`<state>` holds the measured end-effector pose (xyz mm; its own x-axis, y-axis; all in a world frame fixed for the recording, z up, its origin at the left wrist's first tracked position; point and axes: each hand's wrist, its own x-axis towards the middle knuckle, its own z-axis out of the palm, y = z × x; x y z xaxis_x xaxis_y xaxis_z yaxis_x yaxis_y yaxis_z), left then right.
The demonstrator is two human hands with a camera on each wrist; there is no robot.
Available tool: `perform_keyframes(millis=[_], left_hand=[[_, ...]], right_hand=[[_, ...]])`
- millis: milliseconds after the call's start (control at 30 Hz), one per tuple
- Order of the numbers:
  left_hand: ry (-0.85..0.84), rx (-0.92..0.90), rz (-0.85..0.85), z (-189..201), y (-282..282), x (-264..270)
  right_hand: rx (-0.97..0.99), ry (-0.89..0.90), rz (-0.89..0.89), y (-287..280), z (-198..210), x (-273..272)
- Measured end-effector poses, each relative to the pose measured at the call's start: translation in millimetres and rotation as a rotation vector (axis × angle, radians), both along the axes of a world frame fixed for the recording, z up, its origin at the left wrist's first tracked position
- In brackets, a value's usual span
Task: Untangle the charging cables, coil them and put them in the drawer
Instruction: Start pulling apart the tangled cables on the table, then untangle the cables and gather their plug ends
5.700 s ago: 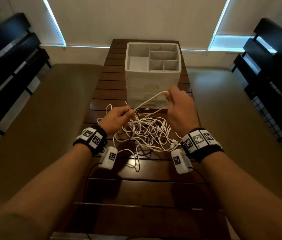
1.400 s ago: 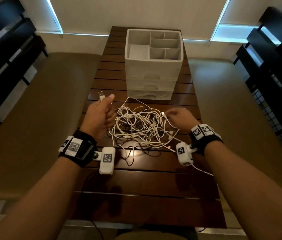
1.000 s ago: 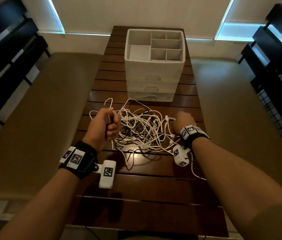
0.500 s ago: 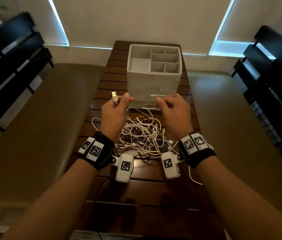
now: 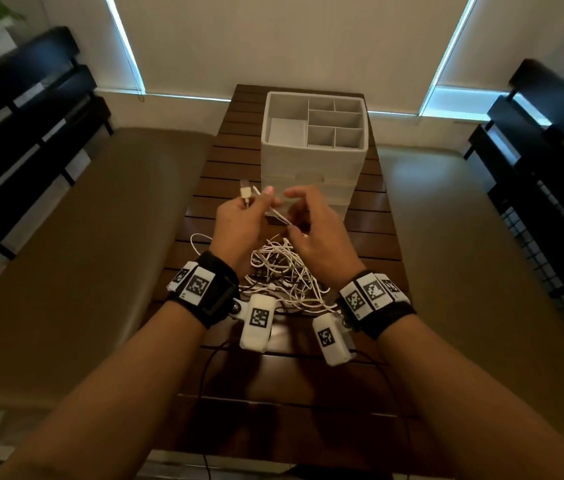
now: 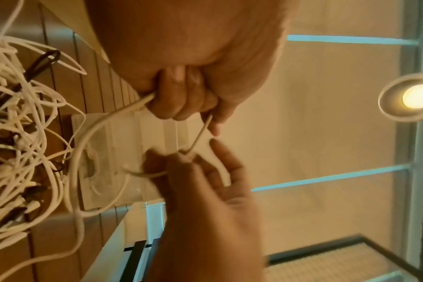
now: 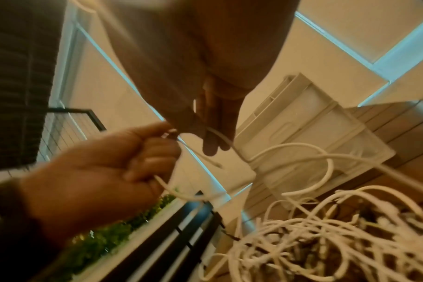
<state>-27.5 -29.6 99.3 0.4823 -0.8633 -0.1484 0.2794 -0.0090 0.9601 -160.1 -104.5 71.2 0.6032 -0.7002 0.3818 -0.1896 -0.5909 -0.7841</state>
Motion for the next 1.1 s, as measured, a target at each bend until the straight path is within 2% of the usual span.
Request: perform_keyframes(millis=[100,167,200,267,300,367,400,433,567,600,633,733,767,900,967,1033,1100], left_hand=[[0.107,-0.146,-0.025,0,3,13],[0.126,-0.173,-0.025,3,7,23],[0.124,-0.176,-0.026,5,10,27],[0.109,-0.182,-0.042,7,14,34],[0.100,-0.169,-0.046,5,16,36],[0.075,-0.114,-0.038,-4,19,37],[0.057,-0.083,-0.026,-11,21,36],[0.037,-0.052,-0.014,-17,23,34],[0.008,0.063,0.078,-39,29,34],[0.028,0.071,0.107,-43,29,36],[0.049,0.080,0.129,-47,29,38],[0.044,0.112,0.132,-56,30,40],[0.034,0.122,0.121,-58,30,39],[0.029,0.111,0.124,-54,28,39],[0.003,0.090,0.133,-50,27,38],[-0.030,0.065,0.128,-51,27,38],[-0.094,0.060,0.120,-55,28,40]], right_hand=[[-0.185,0.255,-0.057,-17,-28,-1],[-0.261,0.485,-0.217,-31,-50,-5],[-0.247,0.584,-0.305,-37,-57,-7],[-0.046,0.663,-0.353,-48,-62,-9],[0.131,0.636,-0.320,-51,-59,-7],[0.540,0.403,-0.265,-56,-43,-1],[0.664,0.239,-0.250,-57,-30,1],[0.691,0.097,-0.221,-58,-13,3],[0.455,-0.361,-0.091,-56,55,-1],[0.389,-0.388,-0.076,-57,63,-3],[0.323,-0.341,-0.082,-58,65,-5],[0.165,-0.090,-0.088,-59,67,-5],[0.106,-0.095,-0.070,-58,74,-4],[-0.134,-0.355,0.041,-47,109,3],[-0.159,-0.257,-0.001,-48,98,4],[-0.192,0.002,-0.059,-52,67,0],[-0.244,0.178,-0.078,-54,41,-5]])
